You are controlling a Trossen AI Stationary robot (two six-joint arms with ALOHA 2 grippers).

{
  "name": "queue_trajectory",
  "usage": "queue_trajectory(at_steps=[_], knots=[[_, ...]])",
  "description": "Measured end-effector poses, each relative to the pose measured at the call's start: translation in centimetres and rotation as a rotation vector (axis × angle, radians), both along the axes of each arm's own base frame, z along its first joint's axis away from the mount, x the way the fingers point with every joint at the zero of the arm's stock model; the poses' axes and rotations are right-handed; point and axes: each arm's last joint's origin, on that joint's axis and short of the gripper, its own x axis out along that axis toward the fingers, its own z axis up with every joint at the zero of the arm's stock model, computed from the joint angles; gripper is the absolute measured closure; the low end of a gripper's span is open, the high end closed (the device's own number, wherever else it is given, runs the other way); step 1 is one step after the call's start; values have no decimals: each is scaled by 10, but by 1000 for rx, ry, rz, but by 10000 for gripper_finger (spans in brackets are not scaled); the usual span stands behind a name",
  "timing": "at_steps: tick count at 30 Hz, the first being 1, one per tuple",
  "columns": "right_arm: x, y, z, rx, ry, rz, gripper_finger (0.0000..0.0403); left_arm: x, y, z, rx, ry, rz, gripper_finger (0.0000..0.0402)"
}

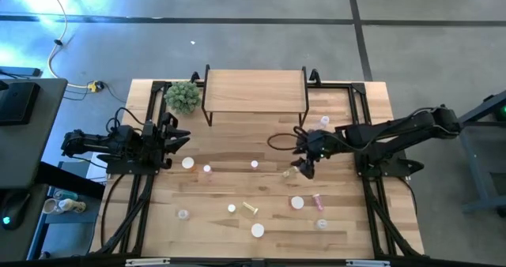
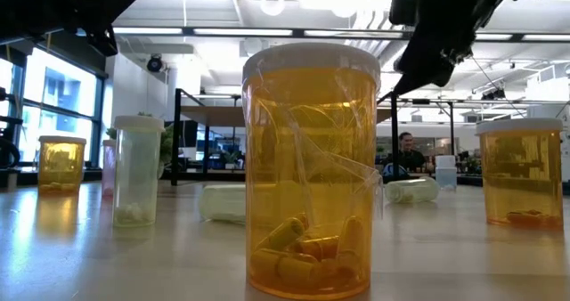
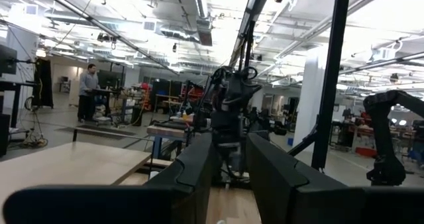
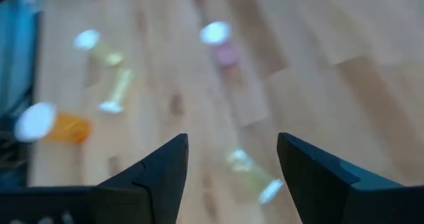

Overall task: Pick and place medicine bottles onto shelf by color
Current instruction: Put the middle orange pill bottle on the shelf

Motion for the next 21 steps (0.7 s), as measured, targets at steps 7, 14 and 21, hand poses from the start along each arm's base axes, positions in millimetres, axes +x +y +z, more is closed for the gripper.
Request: queue_trajectory(at_steps=[7, 14, 21], knots=[[2, 20, 6, 26, -81, 93, 180, 0, 0, 0, 0, 0, 0, 316], [7, 31, 15, 15, -201, 105, 162, 0, 0, 0, 0, 0, 0, 316], [3, 49, 17, -11, -232, 212, 129, 0, 0, 0, 0, 0, 0, 316]])
